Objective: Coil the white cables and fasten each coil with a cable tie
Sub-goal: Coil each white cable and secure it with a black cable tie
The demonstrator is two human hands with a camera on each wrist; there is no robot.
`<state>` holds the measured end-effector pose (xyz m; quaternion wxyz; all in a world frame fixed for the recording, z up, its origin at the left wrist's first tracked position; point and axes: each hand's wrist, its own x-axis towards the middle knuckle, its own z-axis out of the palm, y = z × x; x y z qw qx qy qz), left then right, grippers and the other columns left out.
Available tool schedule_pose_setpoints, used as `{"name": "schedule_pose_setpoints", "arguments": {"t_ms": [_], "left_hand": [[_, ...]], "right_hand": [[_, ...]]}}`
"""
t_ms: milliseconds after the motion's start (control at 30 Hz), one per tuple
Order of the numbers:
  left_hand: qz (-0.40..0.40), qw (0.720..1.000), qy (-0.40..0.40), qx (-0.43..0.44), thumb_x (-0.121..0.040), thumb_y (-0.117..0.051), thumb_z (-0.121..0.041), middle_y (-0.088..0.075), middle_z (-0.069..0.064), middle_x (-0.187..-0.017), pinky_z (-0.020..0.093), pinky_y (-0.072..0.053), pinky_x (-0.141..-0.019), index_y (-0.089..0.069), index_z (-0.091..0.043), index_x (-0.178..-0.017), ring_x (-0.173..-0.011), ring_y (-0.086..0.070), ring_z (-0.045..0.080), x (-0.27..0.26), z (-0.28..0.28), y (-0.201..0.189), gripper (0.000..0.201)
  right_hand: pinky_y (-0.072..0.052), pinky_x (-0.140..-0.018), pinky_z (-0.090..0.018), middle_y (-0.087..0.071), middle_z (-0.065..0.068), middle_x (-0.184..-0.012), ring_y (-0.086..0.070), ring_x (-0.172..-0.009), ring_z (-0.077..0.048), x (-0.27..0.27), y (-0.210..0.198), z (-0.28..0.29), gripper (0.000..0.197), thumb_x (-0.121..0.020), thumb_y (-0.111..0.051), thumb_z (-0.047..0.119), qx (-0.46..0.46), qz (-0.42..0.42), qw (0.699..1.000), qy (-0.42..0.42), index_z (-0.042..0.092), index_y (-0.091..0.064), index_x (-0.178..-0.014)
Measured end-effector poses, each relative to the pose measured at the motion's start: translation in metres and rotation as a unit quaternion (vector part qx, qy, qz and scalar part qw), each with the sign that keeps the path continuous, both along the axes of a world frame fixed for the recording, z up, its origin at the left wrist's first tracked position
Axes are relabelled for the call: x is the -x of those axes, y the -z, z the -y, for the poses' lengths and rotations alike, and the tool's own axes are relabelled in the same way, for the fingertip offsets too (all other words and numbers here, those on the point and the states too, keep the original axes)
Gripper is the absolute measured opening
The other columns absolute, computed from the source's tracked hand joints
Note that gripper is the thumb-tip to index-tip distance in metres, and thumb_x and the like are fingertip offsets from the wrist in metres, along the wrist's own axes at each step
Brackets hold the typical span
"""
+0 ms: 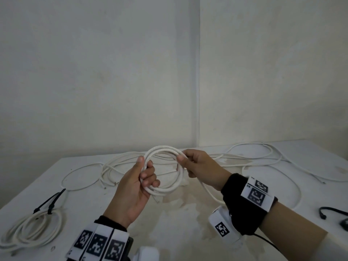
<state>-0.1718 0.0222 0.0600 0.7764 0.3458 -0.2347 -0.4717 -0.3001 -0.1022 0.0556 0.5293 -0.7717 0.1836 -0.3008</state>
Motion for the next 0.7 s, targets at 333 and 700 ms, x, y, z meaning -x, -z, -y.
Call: {"name": "schedule_pose_setpoints", "arguments": {"t_ms": [333, 700], "left_hand": [[0.013, 0.987, -0.158, 0.019, -0.099, -0.032, -0.033, -0.035, -0.012, -0.039, 0.011, -0.033, -0.036, -0.046, -0.016, -0.072, -0.029, -0.032, 0.003, -0.058, -0.012, -0.008, 0.035], [0.196, 0.952, -0.222, -0.082, -0.100, -0.031, -0.025, -0.036, -0.009, -0.046, 0.018, -0.033, -0.047, -0.046, -0.014, -0.072, -0.035, -0.031, 0.001, -0.033, 0.004, 0.004, 0.034]], "right_hand": [[-0.041, -0.073, -0.031, -0.056, 0.004, -0.087, -0.053, -0.079, -0.021, 0.017, 0.051, 0.025, 0.025, -0.099, -0.034, 0.019, 0.371, -0.211, 0.899, 0.102, 0.015, -0.054, -0.114], [-0.037, -0.046, -0.019, -0.057, 0.005, -0.064, -0.053, -0.052, -0.012, -0.024, 0.052, -0.011, 0.025, -0.080, -0.044, 0.021, 0.674, -0.100, 0.732, 0.016, 0.021, -0.070, -0.079]]}}
